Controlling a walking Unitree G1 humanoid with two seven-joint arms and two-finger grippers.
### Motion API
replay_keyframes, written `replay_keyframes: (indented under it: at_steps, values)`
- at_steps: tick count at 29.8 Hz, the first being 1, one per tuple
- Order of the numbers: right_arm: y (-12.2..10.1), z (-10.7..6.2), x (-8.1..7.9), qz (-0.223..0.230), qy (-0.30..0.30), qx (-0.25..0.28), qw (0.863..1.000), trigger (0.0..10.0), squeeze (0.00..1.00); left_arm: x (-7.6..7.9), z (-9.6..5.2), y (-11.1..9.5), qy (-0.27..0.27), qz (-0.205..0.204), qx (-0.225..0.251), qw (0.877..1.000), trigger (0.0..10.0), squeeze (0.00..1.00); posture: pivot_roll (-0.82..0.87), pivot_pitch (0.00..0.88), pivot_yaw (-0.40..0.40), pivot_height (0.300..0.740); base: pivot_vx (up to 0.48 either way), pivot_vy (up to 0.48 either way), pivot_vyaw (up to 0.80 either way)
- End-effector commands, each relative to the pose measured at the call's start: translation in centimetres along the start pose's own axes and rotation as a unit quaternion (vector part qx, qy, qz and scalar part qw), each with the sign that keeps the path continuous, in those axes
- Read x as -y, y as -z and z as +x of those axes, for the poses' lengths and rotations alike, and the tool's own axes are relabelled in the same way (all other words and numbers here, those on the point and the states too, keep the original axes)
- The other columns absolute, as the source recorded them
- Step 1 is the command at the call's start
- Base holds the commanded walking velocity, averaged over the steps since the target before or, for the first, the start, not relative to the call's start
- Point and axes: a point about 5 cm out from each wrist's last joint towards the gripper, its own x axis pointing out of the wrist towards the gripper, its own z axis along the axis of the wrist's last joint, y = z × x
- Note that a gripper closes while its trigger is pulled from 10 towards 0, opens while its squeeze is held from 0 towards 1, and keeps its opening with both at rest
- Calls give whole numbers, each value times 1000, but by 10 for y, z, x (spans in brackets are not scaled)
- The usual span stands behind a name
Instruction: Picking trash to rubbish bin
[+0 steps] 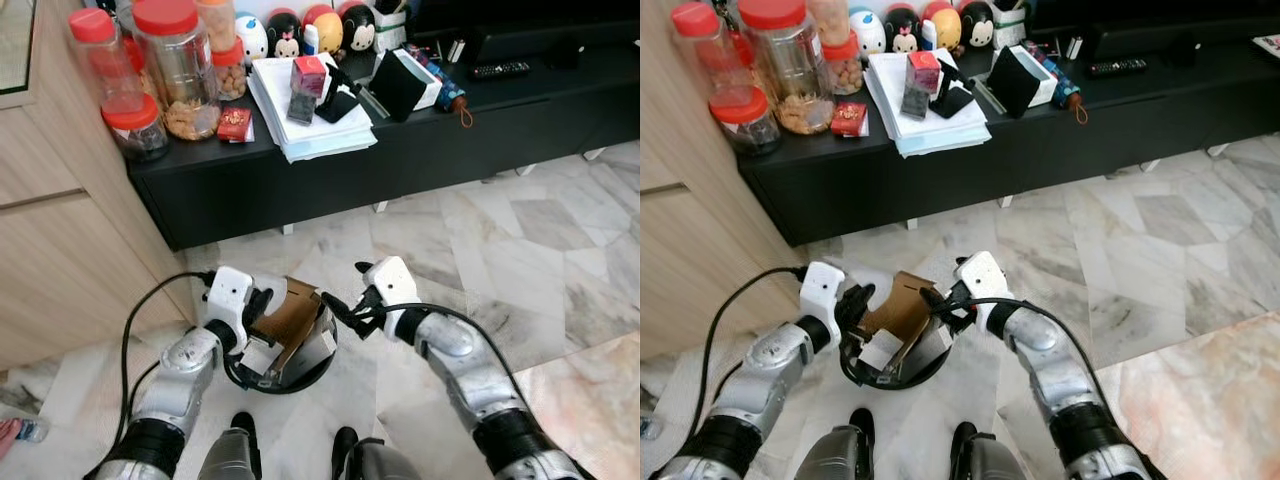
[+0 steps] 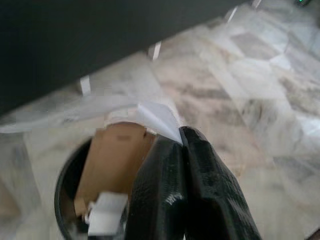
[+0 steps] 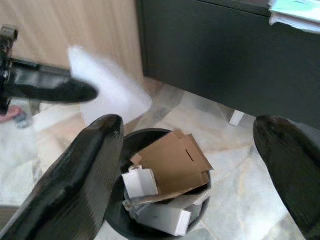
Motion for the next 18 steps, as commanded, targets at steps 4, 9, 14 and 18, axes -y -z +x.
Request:
replay_keyframes:
  at_steps: [4,9,14,18]
  values:
    - [7,-12,-12,5,-48,-23,999,10000,0,-2,1,27,-39,-19,-47,998,10000,0,137,298,-137,740,0,0,0]
    - [2,-23,-17,18,-62,-28,998,10000,0,-8,5,35,-87,-35,-69,993,10000,0,105,309,-144,740,0,0,0]
    - [0,-28,-23,25,-78,-30,996,10000,0,-8,10,32,-99,-54,-63,992,10000,0,94,314,-148,740,0,0,0]
    - [-9,-32,-29,37,-90,-14,995,10000,0,-4,16,28,-101,-60,-62,991,10000,0,71,322,-153,740,0,0,0]
